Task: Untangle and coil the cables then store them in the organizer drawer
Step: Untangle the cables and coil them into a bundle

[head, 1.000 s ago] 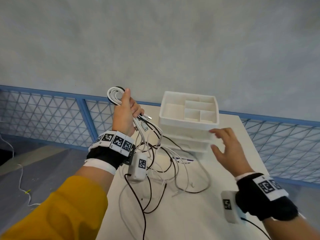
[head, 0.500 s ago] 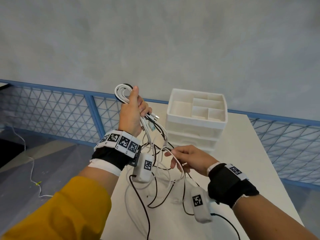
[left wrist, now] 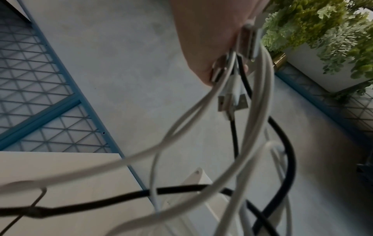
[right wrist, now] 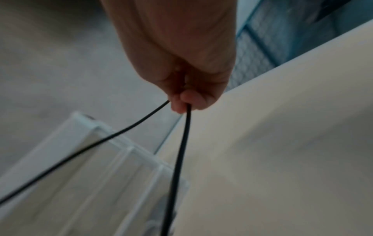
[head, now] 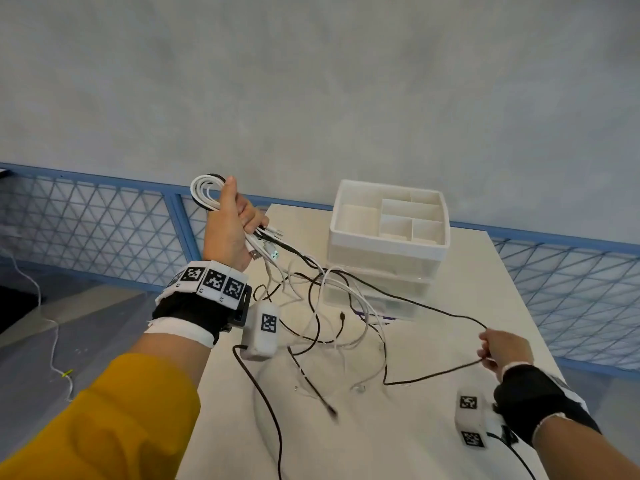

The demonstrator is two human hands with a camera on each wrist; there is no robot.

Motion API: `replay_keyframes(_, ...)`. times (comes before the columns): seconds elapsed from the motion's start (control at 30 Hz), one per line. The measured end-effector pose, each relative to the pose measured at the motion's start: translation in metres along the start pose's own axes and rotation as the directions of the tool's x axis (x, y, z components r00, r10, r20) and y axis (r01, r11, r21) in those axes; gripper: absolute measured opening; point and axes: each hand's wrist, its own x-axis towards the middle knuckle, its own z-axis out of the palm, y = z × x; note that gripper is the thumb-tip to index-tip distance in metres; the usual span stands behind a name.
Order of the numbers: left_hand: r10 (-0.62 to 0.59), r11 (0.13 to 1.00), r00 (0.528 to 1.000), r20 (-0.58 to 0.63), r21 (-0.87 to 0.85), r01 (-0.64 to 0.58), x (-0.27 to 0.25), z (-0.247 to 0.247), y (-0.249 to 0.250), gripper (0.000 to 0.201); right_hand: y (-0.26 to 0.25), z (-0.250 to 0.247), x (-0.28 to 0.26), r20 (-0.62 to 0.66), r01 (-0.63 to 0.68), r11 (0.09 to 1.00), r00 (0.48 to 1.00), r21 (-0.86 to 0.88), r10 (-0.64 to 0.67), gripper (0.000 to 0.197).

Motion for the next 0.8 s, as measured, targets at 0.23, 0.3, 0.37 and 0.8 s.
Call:
replay_keyframes(0.23,-0.054,0.999,0.999,-0.002,-0.003,0.054,-0.006,0.016,-0.019,0.053,0.009,0.010,-0.014,0.024,0.139,0.677,0.984,-0.723,-0.177,0.035)
replay_keyframes(0.3,-0.059,0.998,0.998,0.007,-0.001,0.059,-0.009,0.023,-0.023,0.052,-0.012,0.031,-0.039,0.154,0.424,0.677,0.893,-0.601,-0.422,0.037)
replay_keyframes(0.37,-0.062,0.998,0.998,0.018,0.002,0.061,-0.012,0.028,-0.026,0.050,-0.035,0.052,-0.068,0.350,0.735,0.596,0.678,-0.324,-0.646,0.023)
replay_keyframes(0.8,-0.044,0.998,0.997,0.070,0.043,0.041,-0.020,0.036,-0.025,0.049,-0.072,0.113,-0.116,0.534,0.951,0.178,0.292,-0.254,-0.793,0.020)
